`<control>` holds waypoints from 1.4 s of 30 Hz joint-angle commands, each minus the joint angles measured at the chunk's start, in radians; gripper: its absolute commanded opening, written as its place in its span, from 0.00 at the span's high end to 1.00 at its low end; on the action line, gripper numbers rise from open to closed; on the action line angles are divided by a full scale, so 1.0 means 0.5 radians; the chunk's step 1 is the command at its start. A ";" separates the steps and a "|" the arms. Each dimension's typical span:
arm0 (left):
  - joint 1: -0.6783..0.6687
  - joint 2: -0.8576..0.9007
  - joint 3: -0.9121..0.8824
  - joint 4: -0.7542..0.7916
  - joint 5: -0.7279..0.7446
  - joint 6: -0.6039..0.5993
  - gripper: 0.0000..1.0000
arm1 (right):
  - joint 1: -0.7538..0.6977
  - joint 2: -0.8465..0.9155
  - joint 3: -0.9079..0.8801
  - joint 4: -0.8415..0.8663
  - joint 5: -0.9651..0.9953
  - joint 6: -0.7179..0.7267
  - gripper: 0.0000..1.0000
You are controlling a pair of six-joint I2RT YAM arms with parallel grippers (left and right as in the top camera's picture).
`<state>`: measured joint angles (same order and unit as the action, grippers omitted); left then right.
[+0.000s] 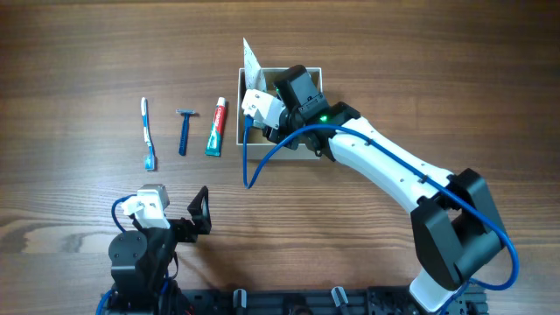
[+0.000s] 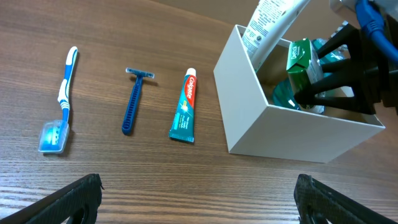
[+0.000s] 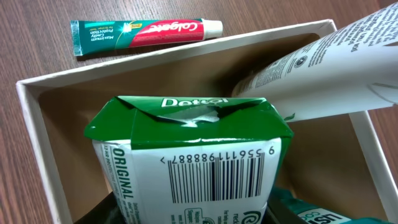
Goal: Pack container
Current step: 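Lower the soap box into the white box, then open the right gripper and raise it away from the box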
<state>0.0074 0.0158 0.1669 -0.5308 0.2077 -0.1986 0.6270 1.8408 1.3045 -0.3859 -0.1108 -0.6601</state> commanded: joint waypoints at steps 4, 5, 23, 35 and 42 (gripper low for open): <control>-0.011 -0.001 -0.037 -0.008 0.092 0.024 0.00 | -0.011 0.050 0.024 0.034 0.013 -0.021 0.95; -0.011 -0.001 -0.037 -0.008 0.092 0.024 0.00 | -0.014 0.053 0.024 0.036 0.013 -0.020 0.95; -0.011 -0.001 -0.037 -0.008 0.092 0.024 0.00 | -0.018 -0.330 0.025 0.050 0.013 0.497 0.00; -0.011 0.000 -0.037 -0.008 0.092 0.024 0.00 | -0.019 -0.909 0.025 -0.401 0.303 1.215 0.00; -0.011 0.001 -0.037 -0.008 0.092 0.024 0.00 | -0.163 -1.125 0.025 -0.862 0.768 2.010 0.00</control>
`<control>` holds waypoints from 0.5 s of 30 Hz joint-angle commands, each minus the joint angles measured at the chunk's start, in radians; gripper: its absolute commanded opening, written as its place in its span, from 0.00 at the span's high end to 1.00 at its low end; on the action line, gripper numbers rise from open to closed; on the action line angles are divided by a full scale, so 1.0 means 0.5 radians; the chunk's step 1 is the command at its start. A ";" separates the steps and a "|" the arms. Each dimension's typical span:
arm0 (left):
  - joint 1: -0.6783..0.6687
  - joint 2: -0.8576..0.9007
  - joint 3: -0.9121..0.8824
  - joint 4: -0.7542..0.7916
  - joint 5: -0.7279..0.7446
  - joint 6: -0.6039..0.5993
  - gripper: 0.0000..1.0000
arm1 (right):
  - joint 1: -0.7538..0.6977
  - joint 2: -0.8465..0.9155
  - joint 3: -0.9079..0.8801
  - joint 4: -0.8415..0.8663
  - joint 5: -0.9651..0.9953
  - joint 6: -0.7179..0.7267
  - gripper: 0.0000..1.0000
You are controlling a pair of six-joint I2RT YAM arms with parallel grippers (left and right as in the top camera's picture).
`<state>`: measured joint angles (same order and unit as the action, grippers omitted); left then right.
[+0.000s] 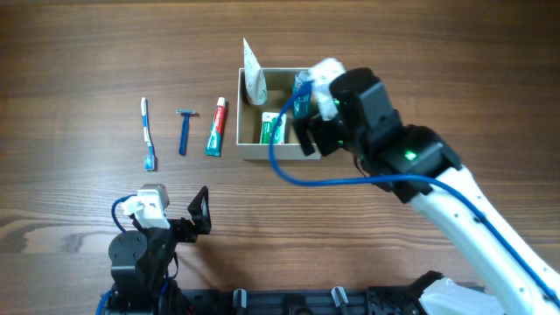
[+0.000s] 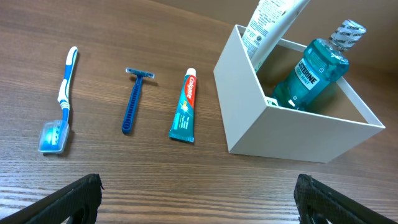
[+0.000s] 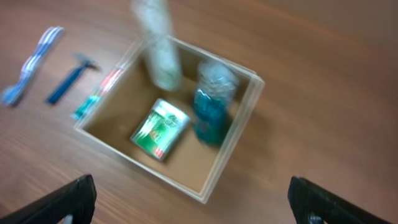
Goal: Pack container
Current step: 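Open the right gripper and raise it away from the box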
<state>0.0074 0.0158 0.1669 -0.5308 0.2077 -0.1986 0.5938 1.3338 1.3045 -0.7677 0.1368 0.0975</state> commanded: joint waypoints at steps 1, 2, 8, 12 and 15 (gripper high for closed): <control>-0.011 0.001 -0.037 -0.008 0.092 0.024 0.00 | -0.127 -0.128 0.025 -0.128 0.272 0.535 0.00; -0.011 0.001 -0.037 -0.008 0.092 0.024 0.00 | -0.180 -0.156 0.025 -0.173 0.272 0.603 0.00; -0.011 0.001 -0.037 -0.008 0.092 0.024 0.00 | -0.478 -0.238 0.024 -0.230 0.233 0.716 0.00; -0.011 0.001 -0.037 0.015 0.092 0.024 0.00 | -0.622 -0.237 0.024 -0.231 0.130 0.715 0.00; -0.011 0.001 -0.037 0.037 0.093 0.022 0.00 | -0.637 -0.221 0.024 -0.232 0.130 0.714 0.00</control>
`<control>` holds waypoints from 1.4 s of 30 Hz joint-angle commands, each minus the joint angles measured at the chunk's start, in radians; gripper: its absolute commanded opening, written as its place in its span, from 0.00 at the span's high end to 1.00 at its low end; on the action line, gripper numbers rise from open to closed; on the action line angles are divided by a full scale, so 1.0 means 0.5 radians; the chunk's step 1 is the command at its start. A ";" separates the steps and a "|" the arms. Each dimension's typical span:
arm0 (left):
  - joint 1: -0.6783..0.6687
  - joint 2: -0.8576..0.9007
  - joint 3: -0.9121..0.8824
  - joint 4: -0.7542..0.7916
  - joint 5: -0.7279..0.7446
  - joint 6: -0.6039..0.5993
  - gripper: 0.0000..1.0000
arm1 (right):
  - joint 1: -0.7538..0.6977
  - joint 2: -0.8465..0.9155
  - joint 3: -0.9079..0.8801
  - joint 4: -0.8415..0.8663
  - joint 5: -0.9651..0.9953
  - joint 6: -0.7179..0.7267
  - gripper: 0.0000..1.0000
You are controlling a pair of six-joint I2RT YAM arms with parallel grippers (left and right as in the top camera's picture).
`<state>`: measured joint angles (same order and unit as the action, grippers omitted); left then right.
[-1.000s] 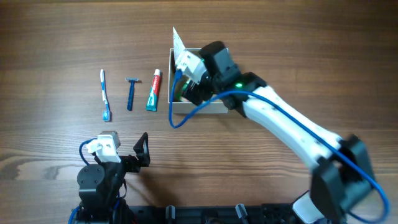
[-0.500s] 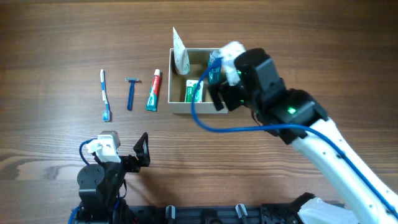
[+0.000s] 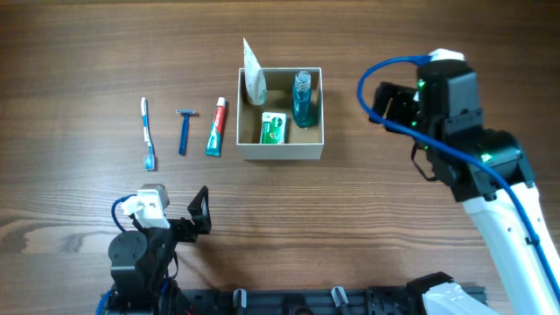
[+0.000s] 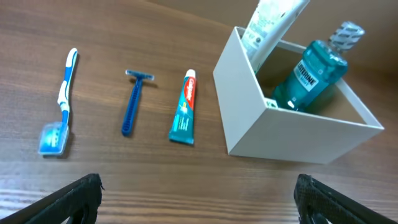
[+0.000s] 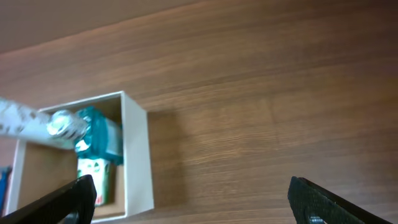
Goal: Pack container
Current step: 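Open the right gripper and raise it away from the box, then move the left gripper down over the blue toothbrush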
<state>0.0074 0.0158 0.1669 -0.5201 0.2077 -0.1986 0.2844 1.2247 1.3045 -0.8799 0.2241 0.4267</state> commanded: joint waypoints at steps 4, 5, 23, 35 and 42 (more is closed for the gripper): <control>-0.011 0.001 -0.037 0.063 0.169 -0.249 0.00 | -0.018 0.019 0.024 -0.008 -0.045 0.056 0.00; -0.011 0.001 -0.034 0.073 0.185 -0.335 0.00 | -0.018 0.031 0.024 -0.008 -0.045 0.056 0.00; -0.009 1.410 1.146 -0.353 0.213 -0.335 0.00 | -0.018 0.079 0.024 -0.007 -0.045 0.055 0.00; 0.179 2.835 2.287 -0.950 -0.069 0.182 0.00 | -0.018 0.079 0.024 -0.007 -0.045 0.056 0.00; 0.386 3.040 2.300 -0.926 -0.182 0.387 0.00 | -0.018 0.079 0.024 -0.007 -0.045 0.055 0.00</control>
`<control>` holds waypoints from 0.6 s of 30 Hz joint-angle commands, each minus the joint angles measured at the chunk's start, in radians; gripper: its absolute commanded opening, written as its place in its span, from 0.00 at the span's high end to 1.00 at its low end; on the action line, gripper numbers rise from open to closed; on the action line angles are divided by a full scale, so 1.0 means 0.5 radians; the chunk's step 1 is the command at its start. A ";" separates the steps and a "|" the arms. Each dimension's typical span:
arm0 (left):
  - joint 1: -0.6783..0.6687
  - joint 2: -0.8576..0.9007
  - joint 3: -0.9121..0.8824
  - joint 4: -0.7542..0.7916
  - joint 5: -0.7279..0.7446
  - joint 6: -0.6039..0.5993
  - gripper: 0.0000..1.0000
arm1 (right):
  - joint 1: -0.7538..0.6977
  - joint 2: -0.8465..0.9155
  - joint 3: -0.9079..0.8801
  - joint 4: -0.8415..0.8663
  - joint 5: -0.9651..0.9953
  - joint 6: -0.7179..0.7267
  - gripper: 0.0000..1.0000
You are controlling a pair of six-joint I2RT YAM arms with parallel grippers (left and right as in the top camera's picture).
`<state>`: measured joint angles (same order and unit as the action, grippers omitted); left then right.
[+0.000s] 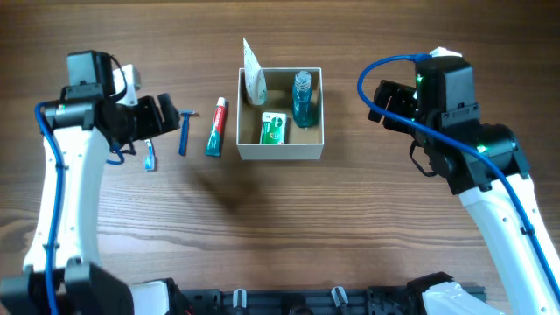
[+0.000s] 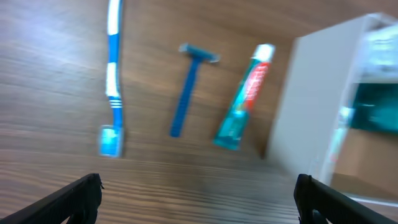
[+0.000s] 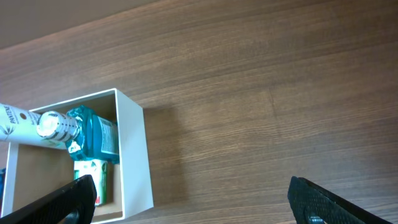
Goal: Pack container
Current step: 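Move the left gripper down over the blue toothbrush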
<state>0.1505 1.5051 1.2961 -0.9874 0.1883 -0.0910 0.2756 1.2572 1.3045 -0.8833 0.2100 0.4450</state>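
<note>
The white box (image 1: 280, 153) holds a white tube (image 1: 254, 77) leaning in its far left corner, a green soap carton (image 1: 274, 128) and a teal mouthwash bottle (image 1: 302, 98). Left of it lie the toothpaste (image 1: 215, 127), blue razor (image 1: 184, 131) and blue-white toothbrush (image 2: 112, 81). My left gripper (image 1: 157, 122) hangs open over the toothbrush and razor, nothing between its fingers. My right gripper (image 1: 389, 109) is open and empty, above bare table to the right of the box. The right wrist view shows the box wall (image 3: 134, 155) and the bottle (image 3: 93, 134).
The wooden table (image 1: 367, 219) bears nothing else. The left arm reaches in from the front left, the right arm from the front right. A blue cable (image 1: 376, 74) loops off the right wrist toward the box.
My left arm has left its place at the front edge and now hangs open over the toothbrush and razor. The right gripper has barely shifted, still open to the right of the box.
My right gripper was down in the box, shut on the green soap carton. Then it was open above the box with the carton lying inside. Then it stood off to the right. The left arm stayed at the front edge until now, over the toothbrush.
</note>
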 commanded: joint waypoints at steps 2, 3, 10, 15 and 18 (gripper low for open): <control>0.179 0.100 0.041 0.030 -0.175 0.167 0.00 | -0.001 0.014 0.024 0.000 -0.017 0.019 0.00; 0.218 0.127 0.041 0.038 -0.186 0.167 0.00 | -0.001 0.014 0.024 0.000 -0.017 0.020 0.00; 0.335 0.388 0.041 0.161 -0.195 0.333 0.00 | -0.001 0.014 0.024 0.000 -0.017 0.018 0.00; 0.335 0.538 0.041 0.266 -0.269 0.340 0.00 | -0.001 0.014 0.024 0.000 -0.017 0.019 0.00; 0.331 0.620 0.041 0.315 -0.268 0.356 0.01 | -0.001 0.014 0.024 0.000 -0.017 0.019 0.00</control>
<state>0.3180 1.7668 1.2991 -0.8497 0.0864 0.0463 0.2756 1.2572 1.3045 -0.8833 0.2100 0.4450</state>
